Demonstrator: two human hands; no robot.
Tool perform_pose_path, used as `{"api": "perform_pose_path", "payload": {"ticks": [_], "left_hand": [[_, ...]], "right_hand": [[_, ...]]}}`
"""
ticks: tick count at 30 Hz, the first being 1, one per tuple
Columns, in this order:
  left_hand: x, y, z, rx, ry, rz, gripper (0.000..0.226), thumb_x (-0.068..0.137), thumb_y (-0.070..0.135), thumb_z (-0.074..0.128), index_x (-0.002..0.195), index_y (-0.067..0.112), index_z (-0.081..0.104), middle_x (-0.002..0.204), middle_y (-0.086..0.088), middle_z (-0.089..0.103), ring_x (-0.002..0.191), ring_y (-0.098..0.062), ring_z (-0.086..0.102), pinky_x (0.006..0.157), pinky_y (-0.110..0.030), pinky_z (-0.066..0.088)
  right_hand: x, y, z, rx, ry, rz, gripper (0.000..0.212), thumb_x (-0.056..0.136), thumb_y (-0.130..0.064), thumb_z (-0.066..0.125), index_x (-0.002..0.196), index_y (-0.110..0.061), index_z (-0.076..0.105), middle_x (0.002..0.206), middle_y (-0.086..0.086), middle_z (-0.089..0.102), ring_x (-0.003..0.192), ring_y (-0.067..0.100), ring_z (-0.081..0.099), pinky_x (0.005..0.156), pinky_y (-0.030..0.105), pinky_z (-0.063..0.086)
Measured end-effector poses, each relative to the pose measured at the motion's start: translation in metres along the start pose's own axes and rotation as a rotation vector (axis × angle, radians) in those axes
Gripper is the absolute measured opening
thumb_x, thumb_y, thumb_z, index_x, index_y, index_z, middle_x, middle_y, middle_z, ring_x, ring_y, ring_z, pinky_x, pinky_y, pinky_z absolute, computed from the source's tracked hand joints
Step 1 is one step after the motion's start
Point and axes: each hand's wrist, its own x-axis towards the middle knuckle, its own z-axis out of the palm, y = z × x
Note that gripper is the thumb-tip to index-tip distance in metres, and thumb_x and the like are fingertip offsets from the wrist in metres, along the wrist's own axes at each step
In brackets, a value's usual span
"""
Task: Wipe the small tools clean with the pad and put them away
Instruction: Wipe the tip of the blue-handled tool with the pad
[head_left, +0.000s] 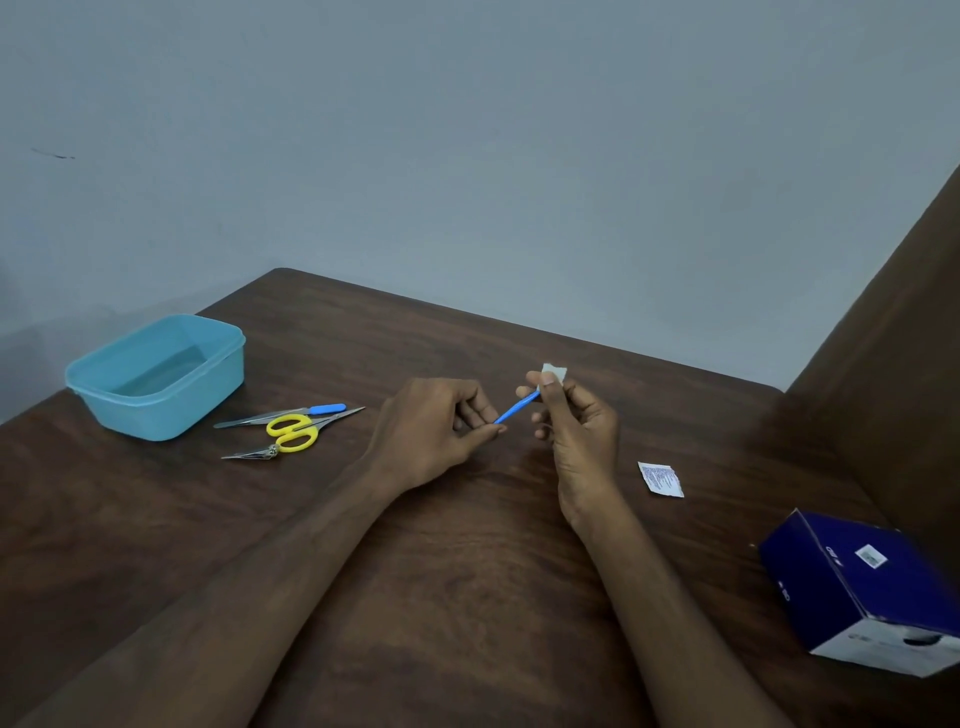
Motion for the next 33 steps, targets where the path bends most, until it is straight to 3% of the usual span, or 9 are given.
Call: {"api": "perform_pose_path", "payload": {"ticks": [5, 8, 10, 12, 15, 19, 23, 27, 33], "left_hand": [[-0.001, 0.001, -0.001, 0.030, 0.009, -0.017, 0.014, 0.084, 0.043, 0.087, 0.083, 0.036, 0.074, 0.075, 0.026, 0.071, 0.077, 0.006, 0.067, 0.062, -0.026, 0.056], [-0.001, -0.003, 0.000, 0.013, 0.007, -0.029, 0.014, 0.082, 0.041, 0.085, 0.080, 0.035, 0.073, 0.073, 0.026, 0.072, 0.073, 0.005, 0.068, 0.064, -0.032, 0.060], [0.001, -0.004, 0.001, -0.008, 0.030, -0.024, 0.017, 0.083, 0.045, 0.083, 0.078, 0.033, 0.071, 0.074, 0.024, 0.072, 0.072, 0.003, 0.069, 0.062, -0.032, 0.059], [0.003, -0.004, 0.003, -0.042, 0.036, -0.009, 0.017, 0.084, 0.044, 0.083, 0.079, 0.033, 0.071, 0.075, 0.023, 0.072, 0.072, 0.001, 0.069, 0.062, -0.032, 0.059], [0.003, -0.002, 0.002, -0.096, 0.014, -0.003, 0.014, 0.087, 0.040, 0.084, 0.082, 0.032, 0.074, 0.076, 0.022, 0.074, 0.070, -0.001, 0.069, 0.062, -0.025, 0.054], [0.001, 0.002, -0.001, -0.058, -0.015, 0.027, 0.008, 0.092, 0.038, 0.081, 0.089, 0.032, 0.077, 0.077, 0.021, 0.073, 0.069, 0.001, 0.065, 0.057, -0.013, 0.039], [-0.001, 0.002, 0.000, -0.020, -0.018, 0.064, 0.005, 0.095, 0.038, 0.078, 0.094, 0.033, 0.077, 0.085, 0.019, 0.074, 0.078, 0.002, 0.064, 0.062, -0.022, 0.045], [0.002, -0.002, 0.002, 0.029, -0.047, 0.118, 0.005, 0.098, 0.035, 0.073, 0.100, 0.032, 0.076, 0.091, 0.015, 0.070, 0.087, -0.006, 0.061, 0.071, -0.034, 0.051], [0.001, -0.007, 0.007, 0.096, -0.107, 0.172, 0.011, 0.102, 0.033, 0.061, 0.103, 0.029, 0.071, 0.097, 0.010, 0.070, 0.094, -0.018, 0.061, 0.075, -0.043, 0.053]], "right_hand": [[0.000, 0.007, -0.001, -0.034, -0.048, 0.014, 0.011, 0.100, -0.021, 0.073, 0.105, -0.016, 0.082, 0.099, 0.005, 0.083, 0.069, 0.007, 0.053, 0.063, 0.024, 0.044], [-0.002, 0.009, -0.001, -0.083, -0.107, 0.020, 0.012, 0.096, -0.017, 0.077, 0.107, -0.013, 0.082, 0.103, 0.002, 0.083, 0.075, 0.004, 0.063, 0.068, 0.018, 0.048], [-0.002, 0.011, -0.001, -0.116, -0.157, 0.007, 0.012, 0.093, -0.013, 0.080, 0.105, -0.010, 0.083, 0.110, -0.003, 0.082, 0.095, 0.004, 0.075, 0.079, 0.016, 0.055], [-0.003, 0.012, -0.001, -0.142, -0.205, -0.011, 0.011, 0.092, -0.009, 0.081, 0.103, -0.010, 0.083, 0.114, -0.005, 0.081, 0.107, 0.008, 0.076, 0.088, 0.019, 0.058], [-0.002, 0.013, -0.001, -0.099, -0.180, -0.017, 0.010, 0.094, -0.008, 0.079, 0.103, -0.008, 0.082, 0.107, -0.001, 0.083, 0.094, 0.001, 0.074, 0.076, 0.014, 0.053], [-0.002, 0.014, -0.001, -0.077, -0.182, -0.040, 0.015, 0.096, -0.012, 0.077, 0.108, -0.007, 0.082, 0.091, 0.000, 0.082, 0.079, -0.002, 0.068, 0.072, 0.013, 0.050], [0.001, 0.018, -0.005, -0.057, -0.180, -0.043, 0.009, 0.097, -0.016, 0.077, 0.102, -0.012, 0.084, 0.084, -0.004, 0.078, 0.072, 0.002, 0.060, 0.068, 0.017, 0.048], [0.005, 0.020, -0.005, -0.082, -0.163, -0.032, 0.020, 0.100, -0.022, 0.074, 0.090, -0.006, 0.080, 0.080, 0.009, 0.066, 0.070, 0.013, 0.048, 0.064, 0.027, 0.043], [0.006, 0.017, -0.004, -0.068, -0.133, -0.003, 0.015, 0.099, -0.011, 0.074, 0.085, -0.017, 0.079, 0.084, 0.001, 0.075, 0.066, 0.003, 0.053, 0.064, 0.023, 0.044]]}}
